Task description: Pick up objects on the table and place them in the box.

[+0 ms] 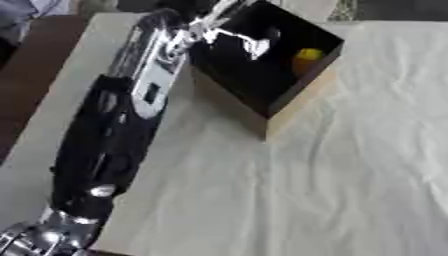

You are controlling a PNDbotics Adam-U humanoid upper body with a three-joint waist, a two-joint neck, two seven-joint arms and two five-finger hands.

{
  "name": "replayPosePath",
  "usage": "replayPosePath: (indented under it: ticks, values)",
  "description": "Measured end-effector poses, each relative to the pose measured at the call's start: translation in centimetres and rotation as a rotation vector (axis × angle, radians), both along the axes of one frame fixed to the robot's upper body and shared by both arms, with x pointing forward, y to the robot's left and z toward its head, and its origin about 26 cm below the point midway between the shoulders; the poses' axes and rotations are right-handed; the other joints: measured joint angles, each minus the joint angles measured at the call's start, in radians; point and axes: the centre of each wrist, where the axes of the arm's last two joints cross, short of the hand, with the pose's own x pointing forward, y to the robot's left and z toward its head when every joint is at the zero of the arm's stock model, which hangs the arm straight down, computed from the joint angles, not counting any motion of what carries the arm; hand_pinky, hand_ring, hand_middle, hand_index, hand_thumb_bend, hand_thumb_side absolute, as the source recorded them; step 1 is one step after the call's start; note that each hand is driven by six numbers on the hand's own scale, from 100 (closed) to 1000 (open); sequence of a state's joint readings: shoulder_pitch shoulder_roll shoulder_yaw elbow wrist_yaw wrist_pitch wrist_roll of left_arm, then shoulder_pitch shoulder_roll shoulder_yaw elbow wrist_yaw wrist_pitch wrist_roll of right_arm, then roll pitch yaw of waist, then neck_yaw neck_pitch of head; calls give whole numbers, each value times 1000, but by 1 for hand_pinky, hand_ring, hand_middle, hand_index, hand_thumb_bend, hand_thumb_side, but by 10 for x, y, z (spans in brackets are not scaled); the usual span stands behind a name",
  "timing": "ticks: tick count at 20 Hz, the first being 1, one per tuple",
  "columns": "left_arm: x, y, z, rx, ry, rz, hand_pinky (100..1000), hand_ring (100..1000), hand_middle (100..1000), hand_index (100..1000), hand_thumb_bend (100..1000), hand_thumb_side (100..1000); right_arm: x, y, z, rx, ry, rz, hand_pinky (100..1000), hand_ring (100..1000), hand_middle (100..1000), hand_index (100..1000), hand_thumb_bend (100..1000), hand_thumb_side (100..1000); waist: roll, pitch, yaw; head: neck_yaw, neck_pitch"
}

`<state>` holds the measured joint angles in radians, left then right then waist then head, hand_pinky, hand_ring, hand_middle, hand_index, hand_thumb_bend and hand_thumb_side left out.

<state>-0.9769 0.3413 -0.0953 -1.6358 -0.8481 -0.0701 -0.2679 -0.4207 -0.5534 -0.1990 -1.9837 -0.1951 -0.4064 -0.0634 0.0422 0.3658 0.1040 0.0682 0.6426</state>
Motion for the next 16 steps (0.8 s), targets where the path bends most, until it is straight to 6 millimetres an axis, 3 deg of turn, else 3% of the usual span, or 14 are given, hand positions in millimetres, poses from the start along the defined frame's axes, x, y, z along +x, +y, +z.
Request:
replayPosePath:
  ticks: [6, 10, 16]
  values:
    - [-47, 84, -12, 27, 76, 7, 872, 826, 771, 894, 312, 433, -2, -6, 0, -11, -2, -39, 912, 906, 728, 805, 100, 239, 11, -2, 18, -25, 13]
    - [-73, 117, -32, 106, 157, 9, 872, 831, 776, 899, 354, 461, -3, -8, 1, -15, -8, -50, 912, 906, 727, 805, 100, 241, 11, 0, 23, -36, 17]
    - [-92, 158, -74, 238, 309, 38, 876, 843, 793, 914, 415, 482, -4, -10, 0, -18, -10, -68, 913, 906, 727, 805, 100, 246, 5, 5, 37, -47, 21]
